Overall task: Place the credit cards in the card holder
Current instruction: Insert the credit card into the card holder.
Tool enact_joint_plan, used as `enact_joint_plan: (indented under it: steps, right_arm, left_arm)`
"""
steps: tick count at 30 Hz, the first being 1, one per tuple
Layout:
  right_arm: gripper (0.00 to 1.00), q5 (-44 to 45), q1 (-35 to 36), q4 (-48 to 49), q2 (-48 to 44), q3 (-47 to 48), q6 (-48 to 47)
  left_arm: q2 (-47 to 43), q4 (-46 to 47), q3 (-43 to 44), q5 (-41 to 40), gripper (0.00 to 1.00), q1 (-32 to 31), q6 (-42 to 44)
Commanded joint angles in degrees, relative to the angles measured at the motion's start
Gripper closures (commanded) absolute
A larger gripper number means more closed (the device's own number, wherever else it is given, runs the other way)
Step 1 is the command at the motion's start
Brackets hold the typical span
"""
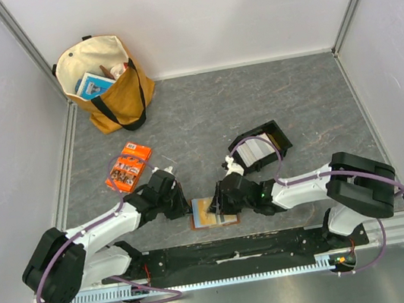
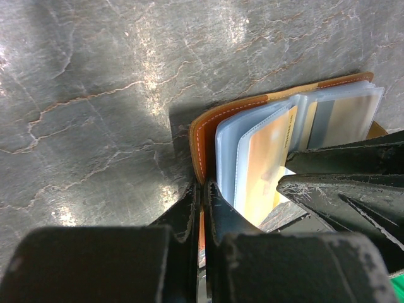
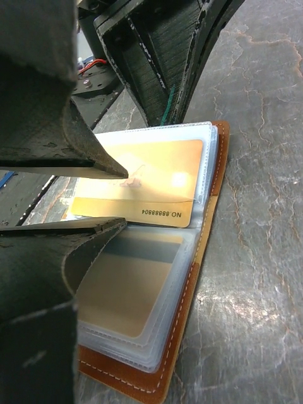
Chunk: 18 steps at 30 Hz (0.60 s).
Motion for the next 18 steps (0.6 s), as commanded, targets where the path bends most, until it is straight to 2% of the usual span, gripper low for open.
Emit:
enact_joint_plan:
  steps: [1,18]
  right_arm:
    - [0.63,-1.1,0.4,1.0,1.1,0.3,-0.9]
    - [0.65,-4.6,0.3,9.1,2.7,-0.5,0.0]
  left_arm:
    - [0.1,-0.3,0.1,-1.8,0.98,0.1,-0.8]
    - [-0.2,-0.3,0.0,-1.8,0.98,0.1,-0.9]
